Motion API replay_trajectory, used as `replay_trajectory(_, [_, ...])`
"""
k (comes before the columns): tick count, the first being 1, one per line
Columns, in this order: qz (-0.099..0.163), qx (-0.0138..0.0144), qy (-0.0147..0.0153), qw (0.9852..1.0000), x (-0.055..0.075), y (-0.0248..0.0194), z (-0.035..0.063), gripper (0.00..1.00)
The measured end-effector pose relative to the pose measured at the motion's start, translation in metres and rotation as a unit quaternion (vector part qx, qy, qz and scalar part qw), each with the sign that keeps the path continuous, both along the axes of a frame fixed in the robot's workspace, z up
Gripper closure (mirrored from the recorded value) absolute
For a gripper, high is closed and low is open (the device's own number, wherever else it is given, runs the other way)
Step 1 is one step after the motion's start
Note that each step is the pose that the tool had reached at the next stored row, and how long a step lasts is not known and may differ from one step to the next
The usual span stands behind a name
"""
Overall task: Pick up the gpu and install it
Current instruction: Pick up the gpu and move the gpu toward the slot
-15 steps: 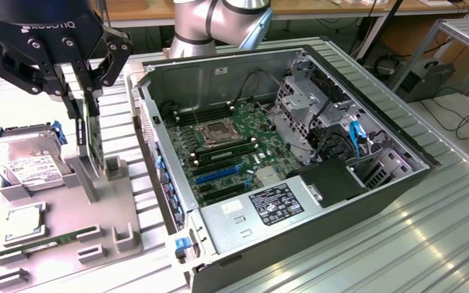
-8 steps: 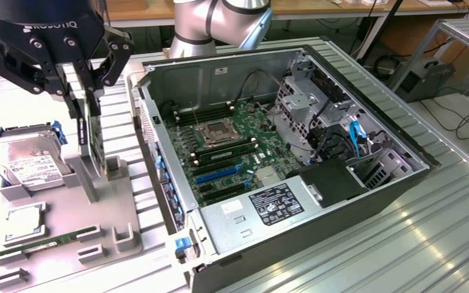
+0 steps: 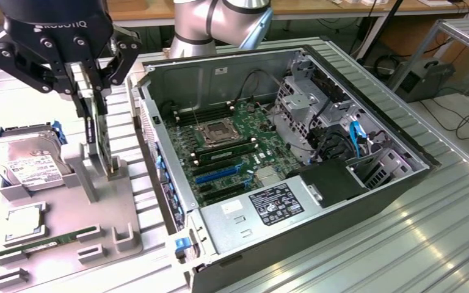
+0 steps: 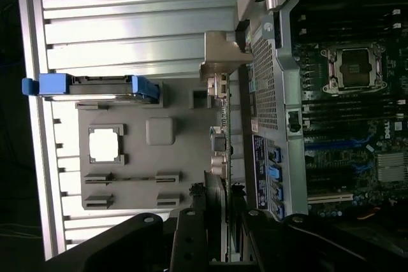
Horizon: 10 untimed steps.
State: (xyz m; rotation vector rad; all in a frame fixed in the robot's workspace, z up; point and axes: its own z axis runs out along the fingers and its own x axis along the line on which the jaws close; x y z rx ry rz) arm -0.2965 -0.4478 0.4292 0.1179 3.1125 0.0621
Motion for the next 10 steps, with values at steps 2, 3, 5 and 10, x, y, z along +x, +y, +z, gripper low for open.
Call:
replay_trajectory(2, [0.0,0.0,0.0,1.0,0.002,0.0,0.0,0.74])
replay_trajectory(3, [0.0,0.0,0.0,1.0,0.014,0.0,0.0,0.74])
replay_trajectory(5, [0.0,0.0,0.0,1.0,0.039,0.0,0.0,0.74])
replay_trajectory(10, [0.0,0.0,0.0,1.0,0.092,0.0,-0.0001,0.74])
